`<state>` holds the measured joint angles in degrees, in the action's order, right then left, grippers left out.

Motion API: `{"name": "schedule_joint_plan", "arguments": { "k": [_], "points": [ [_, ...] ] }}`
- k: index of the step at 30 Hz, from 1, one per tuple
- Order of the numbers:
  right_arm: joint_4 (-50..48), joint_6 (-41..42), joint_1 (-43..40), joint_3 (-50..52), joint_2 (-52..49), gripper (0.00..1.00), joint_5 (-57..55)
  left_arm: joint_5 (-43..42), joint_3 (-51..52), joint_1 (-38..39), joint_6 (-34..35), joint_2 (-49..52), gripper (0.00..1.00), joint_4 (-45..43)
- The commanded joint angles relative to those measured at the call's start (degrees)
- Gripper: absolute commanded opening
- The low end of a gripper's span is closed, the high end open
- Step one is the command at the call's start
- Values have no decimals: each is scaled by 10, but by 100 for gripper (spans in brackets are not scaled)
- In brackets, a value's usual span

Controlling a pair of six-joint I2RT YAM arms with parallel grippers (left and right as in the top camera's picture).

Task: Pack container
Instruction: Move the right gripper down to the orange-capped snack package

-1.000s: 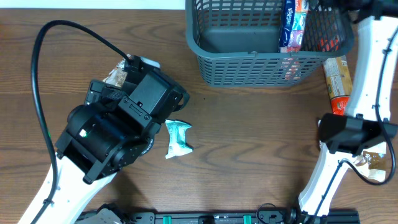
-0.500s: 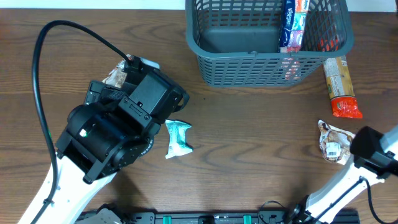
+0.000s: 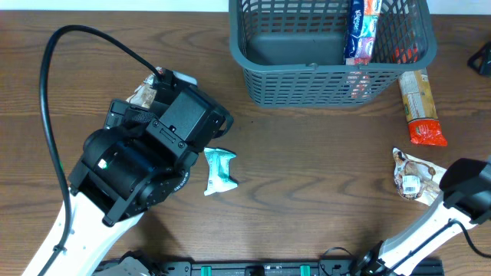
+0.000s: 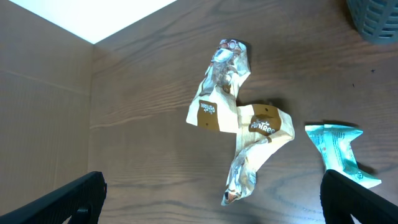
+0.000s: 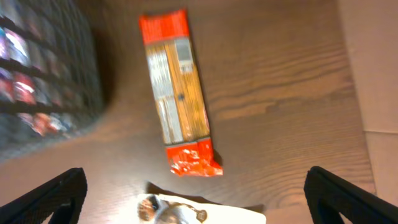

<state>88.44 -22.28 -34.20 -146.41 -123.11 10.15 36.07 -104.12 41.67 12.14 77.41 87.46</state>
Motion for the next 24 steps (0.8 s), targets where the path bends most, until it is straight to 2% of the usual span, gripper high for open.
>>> {"name": "schedule_joint_plan", "arguments": {
  "k": [1,2,3,5,8,10,24],
  "points": [
    [-16,-61,33,62,-24,93,-55,11,-2,-3,-1,1,99,3],
    [-20,-66,39,73,-28,89,-67,11,-2,-3,-1,1,99,3],
    [-30,-67,49,87,-37,79,-85,11,-2,-3,-1,1,99,3],
    [-55,-67,67,109,-56,75,-111,11,-2,-3,-1,1,99,3],
    [-103,-54,90,120,-94,87,-147,11,-2,-3,-1,1,99,3],
    [-123,-54,102,120,-119,99,-157,11,-2,-3,-1,1,99,4],
    [-165,-18,120,124,-204,99,-131,10,-2,-3,-1,1,99,18]
  ]
}}
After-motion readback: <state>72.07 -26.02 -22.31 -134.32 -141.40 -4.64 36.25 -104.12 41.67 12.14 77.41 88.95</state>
